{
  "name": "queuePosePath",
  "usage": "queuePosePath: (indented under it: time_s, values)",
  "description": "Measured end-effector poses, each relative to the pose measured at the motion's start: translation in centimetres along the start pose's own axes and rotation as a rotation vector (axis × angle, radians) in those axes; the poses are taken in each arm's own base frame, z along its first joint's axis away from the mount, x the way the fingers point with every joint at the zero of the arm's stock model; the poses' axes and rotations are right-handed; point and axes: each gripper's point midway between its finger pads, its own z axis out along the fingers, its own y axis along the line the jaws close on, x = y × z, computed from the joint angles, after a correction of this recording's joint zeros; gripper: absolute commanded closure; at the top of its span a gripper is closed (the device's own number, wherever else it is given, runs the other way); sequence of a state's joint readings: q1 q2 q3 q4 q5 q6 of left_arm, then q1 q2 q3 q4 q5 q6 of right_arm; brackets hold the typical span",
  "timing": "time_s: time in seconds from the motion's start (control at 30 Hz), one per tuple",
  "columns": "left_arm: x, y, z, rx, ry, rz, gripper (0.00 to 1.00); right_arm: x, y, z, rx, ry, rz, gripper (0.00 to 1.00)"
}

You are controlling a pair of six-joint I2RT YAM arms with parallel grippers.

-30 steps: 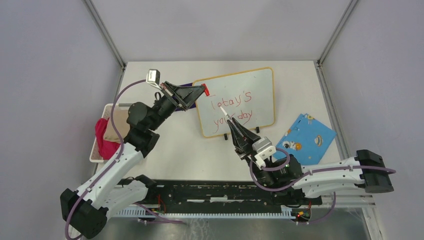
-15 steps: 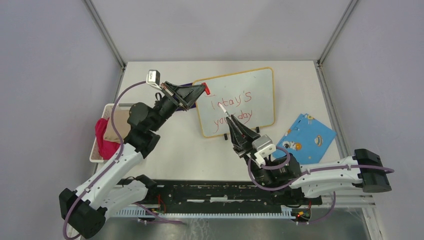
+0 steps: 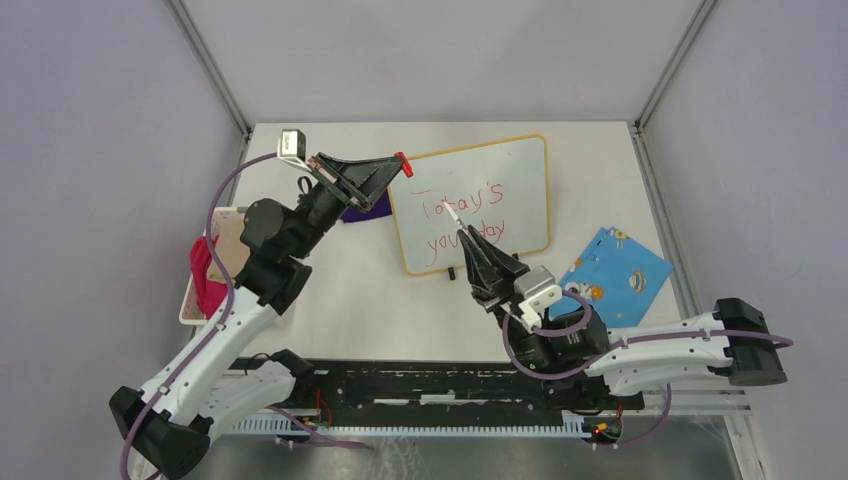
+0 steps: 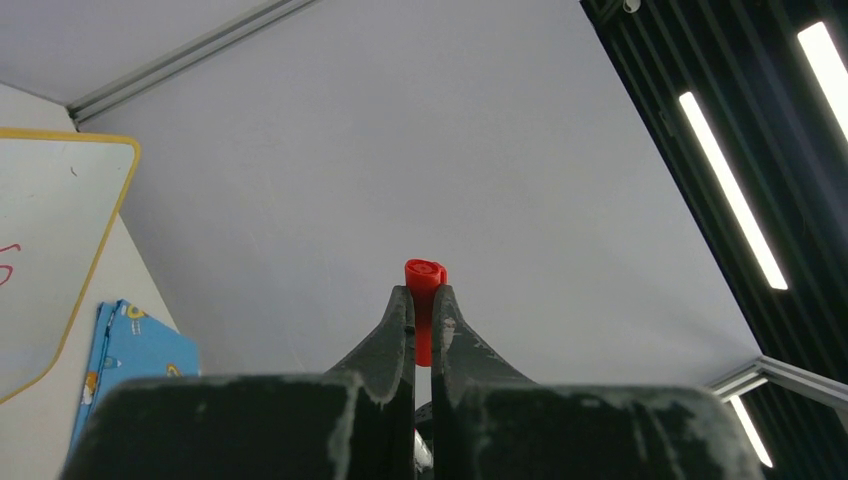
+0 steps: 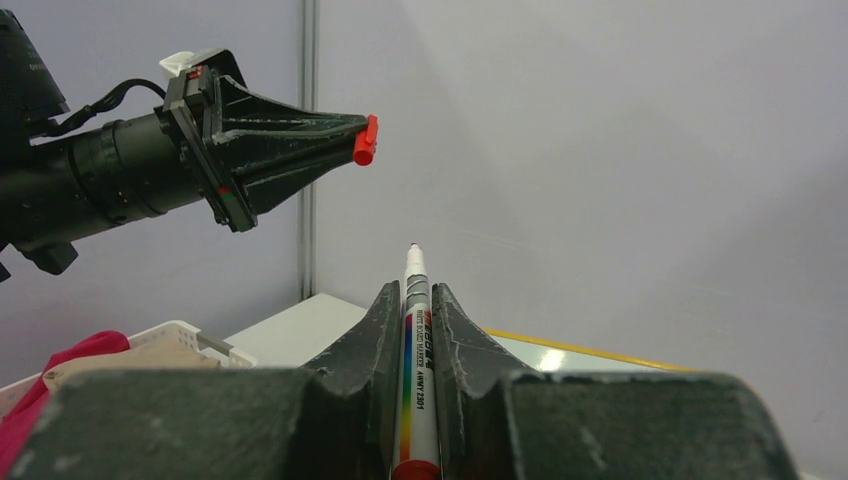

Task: Write a sentence on the whiteboard
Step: Close the whiteboard marker.

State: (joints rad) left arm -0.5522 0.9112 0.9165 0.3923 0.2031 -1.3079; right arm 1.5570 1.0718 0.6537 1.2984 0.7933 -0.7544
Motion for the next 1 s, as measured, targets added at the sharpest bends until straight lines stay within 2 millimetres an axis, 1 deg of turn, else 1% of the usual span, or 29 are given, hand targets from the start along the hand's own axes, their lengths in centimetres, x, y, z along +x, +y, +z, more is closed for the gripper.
queuePosePath:
  time_s: [0.1, 0.2, 0.37, 0.53, 0.83, 1.0]
  values:
    - [-0.1, 0.5, 0.0, -0.013, -0.010, -0.002, 0.98, -0.4, -0.4, 0.0, 0.005, -0.008, 0.015, 1.00]
    - [-0.2, 0.5, 0.0, -0.013, -0.012, -0.002, 0.98, -0.6, -0.2, -0.1, 0.000, -0.011, 0.021, 1.00]
    - [-0.2, 0.5, 0.0, -0.014, -0.016, -0.002, 0.98, -0.7, 1.4, -0.5, -0.041, -0.014, 0.008, 1.00]
    - [-0.2, 0.5, 0.0, -0.013, -0.016, -0.002, 0.98, -1.0, 3.0, -0.1, -0.065, -0.029, -0.014, 1.00]
    - [0.1, 0.4, -0.4, -0.010, -0.009, -0.006, 0.98, -2.4, 3.9, 1.2, -0.048, -0.061, 0.004, 1.00]
    - [0.6, 0.2, -0.6, -0.002, 0.003, -0.009, 0.98, -2.5, 4.1, 1.4, -0.039, -0.061, 0.002, 1.00]
